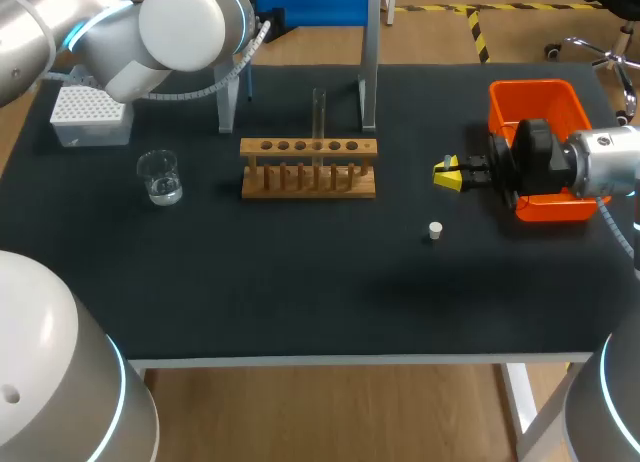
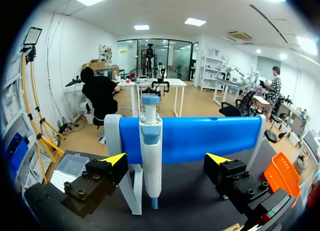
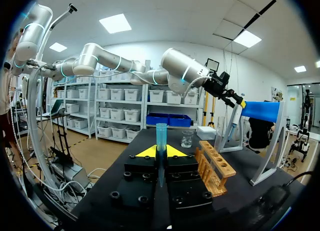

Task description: Invert the test tube, pick up the pipette, mount the tip to pipette, aspirate from beaker and dispense into the tube, eject the tip, return the pipette, and cap with the stopper.

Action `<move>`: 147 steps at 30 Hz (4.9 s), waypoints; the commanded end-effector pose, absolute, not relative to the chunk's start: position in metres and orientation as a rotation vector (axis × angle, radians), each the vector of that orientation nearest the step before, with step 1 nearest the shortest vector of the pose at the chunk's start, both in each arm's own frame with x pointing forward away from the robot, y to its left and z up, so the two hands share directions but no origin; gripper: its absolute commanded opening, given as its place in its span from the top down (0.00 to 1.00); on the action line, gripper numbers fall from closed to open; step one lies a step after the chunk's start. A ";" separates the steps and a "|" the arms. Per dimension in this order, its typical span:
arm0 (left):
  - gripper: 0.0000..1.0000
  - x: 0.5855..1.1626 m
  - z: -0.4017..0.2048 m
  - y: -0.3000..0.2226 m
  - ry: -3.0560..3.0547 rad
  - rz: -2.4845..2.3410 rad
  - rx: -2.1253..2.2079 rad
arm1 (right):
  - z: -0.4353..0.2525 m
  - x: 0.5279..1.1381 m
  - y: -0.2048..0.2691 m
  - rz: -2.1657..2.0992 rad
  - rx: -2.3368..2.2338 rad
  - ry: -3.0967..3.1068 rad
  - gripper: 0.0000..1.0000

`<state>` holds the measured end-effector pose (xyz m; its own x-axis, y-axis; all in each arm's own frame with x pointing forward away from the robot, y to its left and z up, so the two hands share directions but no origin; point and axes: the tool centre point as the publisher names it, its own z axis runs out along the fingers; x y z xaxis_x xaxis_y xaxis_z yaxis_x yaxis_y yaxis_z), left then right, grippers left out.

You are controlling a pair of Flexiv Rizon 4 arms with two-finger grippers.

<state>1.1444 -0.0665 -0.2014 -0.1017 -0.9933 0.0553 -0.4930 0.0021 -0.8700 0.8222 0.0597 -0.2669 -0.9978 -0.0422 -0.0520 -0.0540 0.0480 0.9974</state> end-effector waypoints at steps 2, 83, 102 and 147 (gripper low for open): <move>0.00 1.149 -0.202 -0.067 1.652 -1.022 -1.554 | -0.267 0.823 0.059 2.160 -0.108 2.271 1.00; 1.00 1.164 -0.214 -0.057 1.630 -0.987 -1.609 | -0.267 0.823 0.059 2.160 -0.108 2.271 1.00; 1.00 1.161 -0.182 -0.053 1.589 -0.991 -1.540 | -0.267 0.823 0.059 2.160 -0.108 2.271 1.00; 1.00 1.053 -0.087 -0.029 2.105 -1.343 -1.039 | -0.267 0.823 0.059 2.160 -0.108 2.271 1.00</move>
<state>1.0634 -0.0395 -0.0954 -0.4931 -0.8691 -0.0393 -0.3529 0.2411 -0.9041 0.8222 0.0597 -0.2669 -0.9978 -0.0421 -0.0520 -0.0540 0.0480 0.9974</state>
